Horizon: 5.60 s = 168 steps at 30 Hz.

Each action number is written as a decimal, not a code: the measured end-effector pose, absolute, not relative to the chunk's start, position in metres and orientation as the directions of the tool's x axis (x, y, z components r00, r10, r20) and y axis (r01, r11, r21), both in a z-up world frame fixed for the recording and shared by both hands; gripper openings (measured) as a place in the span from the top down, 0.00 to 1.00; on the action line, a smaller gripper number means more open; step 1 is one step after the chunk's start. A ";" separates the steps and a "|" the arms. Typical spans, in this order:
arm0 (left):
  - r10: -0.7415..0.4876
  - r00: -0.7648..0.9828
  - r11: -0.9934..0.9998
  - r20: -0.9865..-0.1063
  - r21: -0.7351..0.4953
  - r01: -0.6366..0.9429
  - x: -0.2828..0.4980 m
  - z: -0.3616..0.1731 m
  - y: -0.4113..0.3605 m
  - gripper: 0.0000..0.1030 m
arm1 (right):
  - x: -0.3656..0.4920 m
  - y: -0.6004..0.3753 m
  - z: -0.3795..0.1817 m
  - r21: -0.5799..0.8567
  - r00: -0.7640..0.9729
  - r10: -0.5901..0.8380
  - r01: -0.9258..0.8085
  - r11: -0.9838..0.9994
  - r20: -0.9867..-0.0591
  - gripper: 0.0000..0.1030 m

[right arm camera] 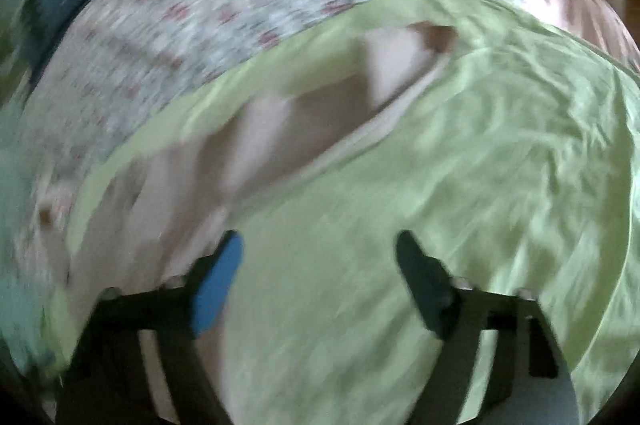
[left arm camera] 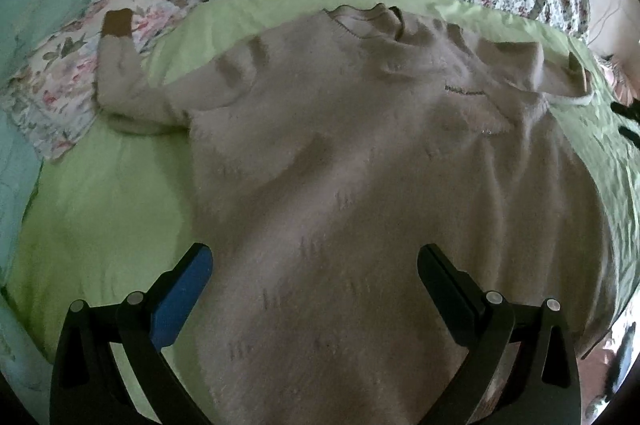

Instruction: Fold small clothes

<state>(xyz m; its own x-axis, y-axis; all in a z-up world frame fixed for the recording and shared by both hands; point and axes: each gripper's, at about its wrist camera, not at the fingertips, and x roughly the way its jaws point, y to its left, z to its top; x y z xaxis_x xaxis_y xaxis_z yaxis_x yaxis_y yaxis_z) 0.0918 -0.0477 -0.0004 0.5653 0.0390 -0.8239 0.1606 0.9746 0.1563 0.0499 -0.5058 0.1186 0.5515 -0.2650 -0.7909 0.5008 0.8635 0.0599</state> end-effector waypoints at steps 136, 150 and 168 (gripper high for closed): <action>0.167 0.678 0.969 -0.716 -0.007 -0.246 0.320 0.009 0.173 0.18 | 0.097 -0.271 0.012 0.262 0.441 0.206 0.071 0.962 -0.873 0.46; 0.156 0.595 0.952 -0.789 -0.040 -0.303 0.392 -0.028 0.229 0.93 | 0.094 -0.272 -0.017 0.264 0.371 0.208 0.106 0.959 -0.905 0.46; -0.371 0.742 0.925 -0.558 -0.293 0.242 0.249 0.062 0.012 0.93 | 0.074 -0.279 0.007 0.298 0.439 0.217 0.124 0.946 -0.872 0.46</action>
